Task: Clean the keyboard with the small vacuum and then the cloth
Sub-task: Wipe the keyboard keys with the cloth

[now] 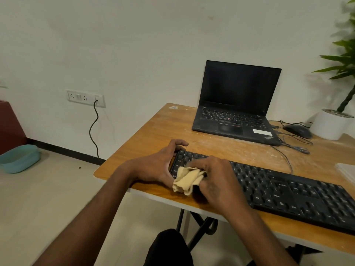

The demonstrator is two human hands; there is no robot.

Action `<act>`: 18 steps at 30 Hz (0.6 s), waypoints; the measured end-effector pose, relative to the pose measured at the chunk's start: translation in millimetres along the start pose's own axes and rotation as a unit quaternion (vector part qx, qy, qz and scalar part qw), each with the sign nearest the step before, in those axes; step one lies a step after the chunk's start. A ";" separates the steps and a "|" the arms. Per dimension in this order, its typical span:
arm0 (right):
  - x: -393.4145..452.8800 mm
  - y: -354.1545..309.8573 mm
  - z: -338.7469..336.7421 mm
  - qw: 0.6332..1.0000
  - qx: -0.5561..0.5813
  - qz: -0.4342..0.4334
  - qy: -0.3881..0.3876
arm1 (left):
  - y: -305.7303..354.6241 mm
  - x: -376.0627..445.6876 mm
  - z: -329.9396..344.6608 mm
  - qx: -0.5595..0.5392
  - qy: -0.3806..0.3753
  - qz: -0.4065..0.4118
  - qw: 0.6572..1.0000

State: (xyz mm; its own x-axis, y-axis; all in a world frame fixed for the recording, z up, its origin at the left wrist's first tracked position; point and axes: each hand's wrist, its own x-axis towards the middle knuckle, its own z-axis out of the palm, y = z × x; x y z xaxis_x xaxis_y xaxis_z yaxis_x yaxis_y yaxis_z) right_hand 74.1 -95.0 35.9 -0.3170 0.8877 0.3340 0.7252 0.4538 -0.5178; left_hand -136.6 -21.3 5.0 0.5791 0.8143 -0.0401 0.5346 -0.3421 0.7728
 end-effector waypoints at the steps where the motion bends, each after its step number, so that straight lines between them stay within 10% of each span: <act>1: -4.1 2.4 -4.1 1.000 -0.003 0.005 0.002 | 0.2 0.1 -0.3 -0.003 -0.001 -0.002 1.000; 18: -7.2 -12.2 1.2 0.999 0.014 -0.034 -0.031 | -0.9 -12.2 -13.1 -0.010 -0.038 -0.019 0.999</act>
State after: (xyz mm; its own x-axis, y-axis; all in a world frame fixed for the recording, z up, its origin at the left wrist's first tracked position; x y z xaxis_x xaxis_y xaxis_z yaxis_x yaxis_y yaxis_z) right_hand 66.8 -106.8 38.8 -0.4022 0.8578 0.3199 0.6843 0.5138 -0.5174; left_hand -152.2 -24.8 13.1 0.6043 0.7880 -0.1179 0.5448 -0.3007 0.7828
